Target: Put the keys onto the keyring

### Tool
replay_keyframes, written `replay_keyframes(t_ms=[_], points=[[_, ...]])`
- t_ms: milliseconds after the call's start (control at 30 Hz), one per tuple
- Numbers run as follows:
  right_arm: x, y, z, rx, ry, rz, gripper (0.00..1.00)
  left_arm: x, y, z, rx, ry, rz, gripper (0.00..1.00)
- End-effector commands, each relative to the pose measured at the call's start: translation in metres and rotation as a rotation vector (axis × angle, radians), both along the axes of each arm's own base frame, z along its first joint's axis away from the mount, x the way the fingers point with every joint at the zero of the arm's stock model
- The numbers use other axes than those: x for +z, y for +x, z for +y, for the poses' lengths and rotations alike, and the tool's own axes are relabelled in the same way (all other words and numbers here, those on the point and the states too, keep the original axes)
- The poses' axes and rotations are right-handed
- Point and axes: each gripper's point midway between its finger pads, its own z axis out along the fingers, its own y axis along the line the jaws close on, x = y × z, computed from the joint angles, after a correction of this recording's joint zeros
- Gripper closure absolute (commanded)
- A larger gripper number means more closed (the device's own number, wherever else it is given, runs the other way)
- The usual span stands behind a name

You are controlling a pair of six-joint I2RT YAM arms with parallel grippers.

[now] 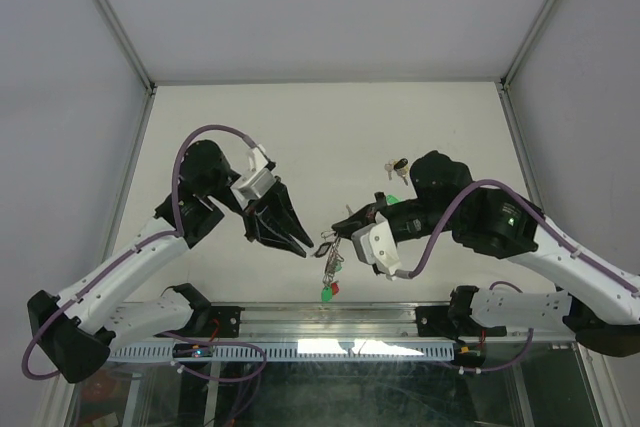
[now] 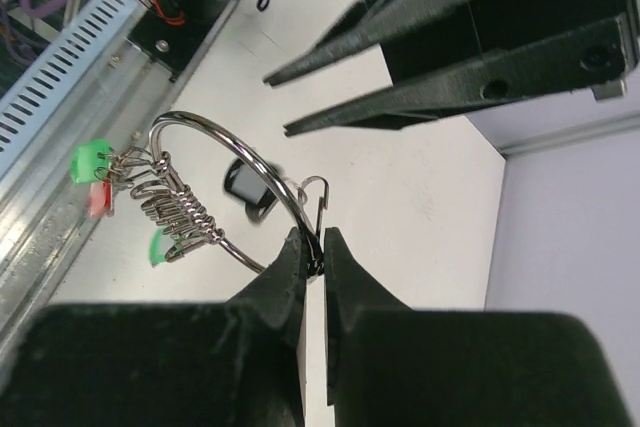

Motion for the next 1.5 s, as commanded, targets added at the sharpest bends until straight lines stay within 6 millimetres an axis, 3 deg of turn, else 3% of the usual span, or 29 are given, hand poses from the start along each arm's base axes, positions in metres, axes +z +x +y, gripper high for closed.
replay_keyframes(t_ms=[0,167,400,600,733,1033,1467], points=[[0.032,0.013,-0.001,-0.067,0.119,-0.073,1.0,0.009,-0.005,0.007,-0.011,-0.026,-0.038,0.77],[0.034,0.025,-0.005,-0.131,0.145,-0.118,1.0,0.01,0.008,0.003,0.101,-0.044,-0.066,0.67],[0.024,0.046,-0.004,-0.264,0.107,-0.076,1.0,0.014,0.056,-0.005,0.459,-0.049,-0.117,0.54],[0.012,0.073,-0.007,-0.488,0.071,0.041,1.0,0.027,0.083,0.005,0.694,-0.102,-0.144,0.42],[0.008,0.089,-0.012,-0.643,0.075,0.125,1.0,0.035,0.086,0.012,0.76,-0.155,-0.145,0.33],[0.009,0.111,-0.017,-0.889,0.149,0.288,0.99,0.03,0.102,0.004,0.799,-0.157,-0.076,0.3],[0.022,0.115,-0.018,-0.931,0.241,0.327,0.99,0.015,0.125,-0.011,0.812,-0.098,-0.056,0.34]])
